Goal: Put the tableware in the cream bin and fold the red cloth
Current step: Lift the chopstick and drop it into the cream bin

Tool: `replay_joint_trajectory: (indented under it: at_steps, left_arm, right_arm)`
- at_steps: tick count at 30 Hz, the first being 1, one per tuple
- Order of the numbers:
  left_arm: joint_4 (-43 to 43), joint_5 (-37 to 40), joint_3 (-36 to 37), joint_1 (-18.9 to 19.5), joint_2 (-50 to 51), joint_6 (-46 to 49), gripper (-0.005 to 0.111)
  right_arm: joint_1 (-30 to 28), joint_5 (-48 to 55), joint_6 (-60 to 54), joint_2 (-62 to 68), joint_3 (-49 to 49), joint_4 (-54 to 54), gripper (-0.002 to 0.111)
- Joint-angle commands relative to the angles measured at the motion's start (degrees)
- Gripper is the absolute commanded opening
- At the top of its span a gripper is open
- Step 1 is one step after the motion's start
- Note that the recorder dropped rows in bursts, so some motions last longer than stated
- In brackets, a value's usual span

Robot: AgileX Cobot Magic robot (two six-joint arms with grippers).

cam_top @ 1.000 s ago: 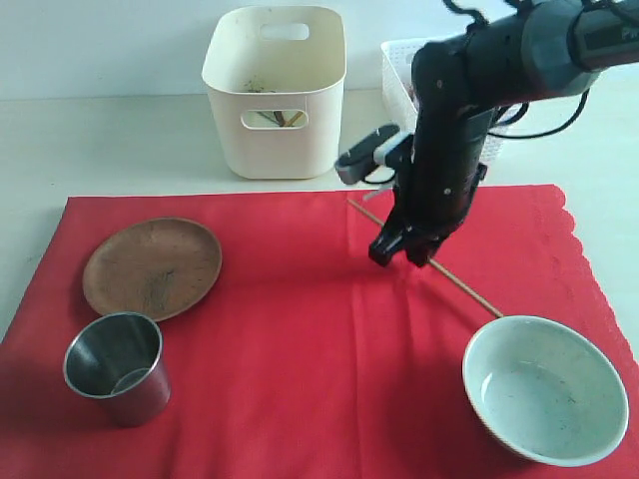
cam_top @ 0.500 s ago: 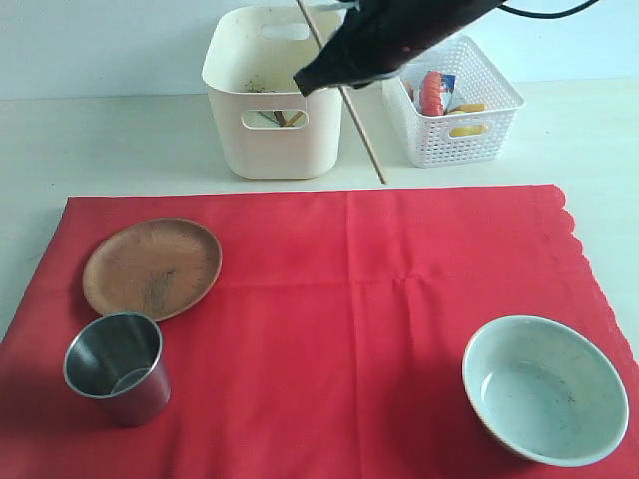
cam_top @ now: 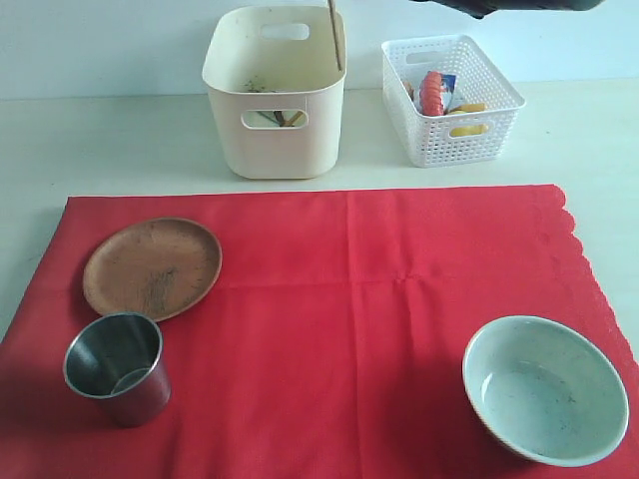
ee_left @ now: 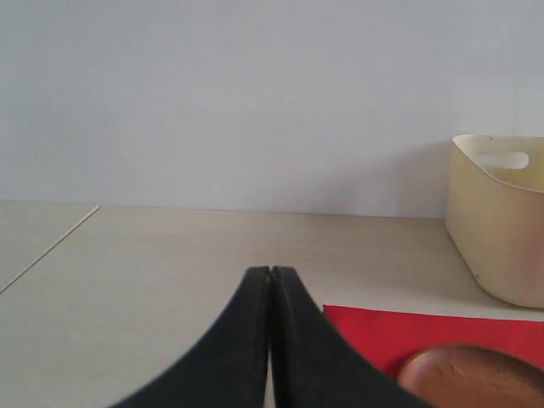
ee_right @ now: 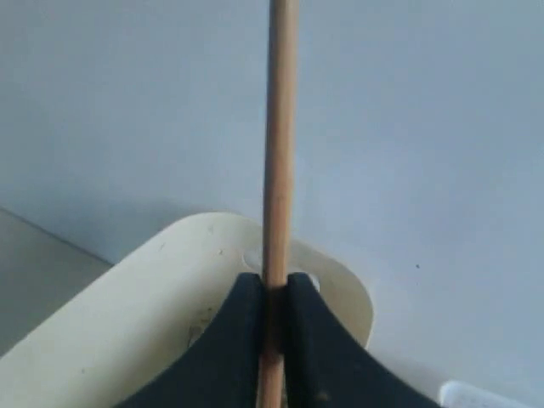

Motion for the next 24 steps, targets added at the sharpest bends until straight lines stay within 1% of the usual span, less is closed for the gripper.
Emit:
replay_joint_trajectory:
  at_steps: [1, 6, 16, 18, 24]
  left_arm:
    - [0.05, -0.10, 0.02, -0.37, -0.33, 0.16, 0.003]
    - [0.05, -0.10, 0.02, -0.37, -0.33, 0.16, 0.003]
    - [0.05, -0.10, 0.02, -0.37, -0.33, 0.16, 0.003]
    - [0.05, -0.10, 0.02, -0.37, -0.33, 0.16, 0.003]
    - [0.05, -0.10, 0.02, -0.37, -0.33, 0.16, 0.003]
  right_arm:
    - [-0.19, -1.31, 0.81, 3.70, -6.19, 0.29, 0.000]
    - [-0.19, -1.69, 5.15, 5.80, -8.42, 0.29, 0.000]
    - [-0.19, -2.76, 5.35, 6.37, -8.42, -0.24, 0.001]
    - [-0.19, -2.76, 5.35, 6.37, -8.42, -0.24, 0.004]
    - [-0.19, -2.87, 5.35, 6.37, -8.42, -0.24, 0.023]
